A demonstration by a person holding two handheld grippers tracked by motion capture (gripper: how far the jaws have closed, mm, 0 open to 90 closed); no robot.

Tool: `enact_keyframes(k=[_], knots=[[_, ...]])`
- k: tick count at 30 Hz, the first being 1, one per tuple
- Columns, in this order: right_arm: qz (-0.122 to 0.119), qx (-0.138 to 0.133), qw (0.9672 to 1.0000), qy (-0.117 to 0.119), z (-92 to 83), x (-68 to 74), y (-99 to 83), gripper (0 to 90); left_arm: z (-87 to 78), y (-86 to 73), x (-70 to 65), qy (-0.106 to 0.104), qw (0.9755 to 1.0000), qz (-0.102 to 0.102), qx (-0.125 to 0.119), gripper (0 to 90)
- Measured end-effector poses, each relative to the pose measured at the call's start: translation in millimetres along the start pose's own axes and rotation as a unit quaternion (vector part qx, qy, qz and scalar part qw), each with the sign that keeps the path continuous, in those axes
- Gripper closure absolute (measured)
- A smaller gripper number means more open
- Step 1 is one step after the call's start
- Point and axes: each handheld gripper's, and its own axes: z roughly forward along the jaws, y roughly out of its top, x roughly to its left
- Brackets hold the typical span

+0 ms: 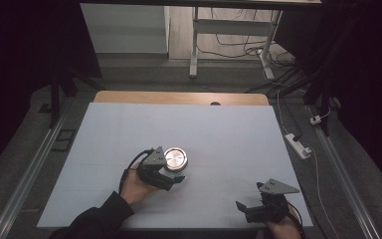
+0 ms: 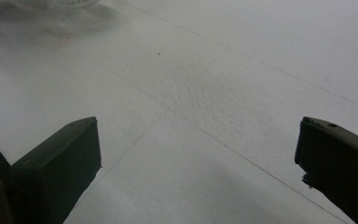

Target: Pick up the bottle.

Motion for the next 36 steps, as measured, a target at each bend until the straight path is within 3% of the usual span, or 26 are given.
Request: enact_keyframes(k=[16, 36], knots=[[0.000, 0.000, 1.0000, 0.000, 0.1, 0.0, 0.0, 0.3, -23.1, 14.9, -10.2, -0.010, 0.9999, 0.011, 0.006, 15.5], [-0.002, 0.000, 1.0000, 0.000, 0.1, 0.3, 0.0, 0.3, -41.6, 22.0, -10.4, -0.014, 0.9999, 0.003, -0.001, 15.5]])
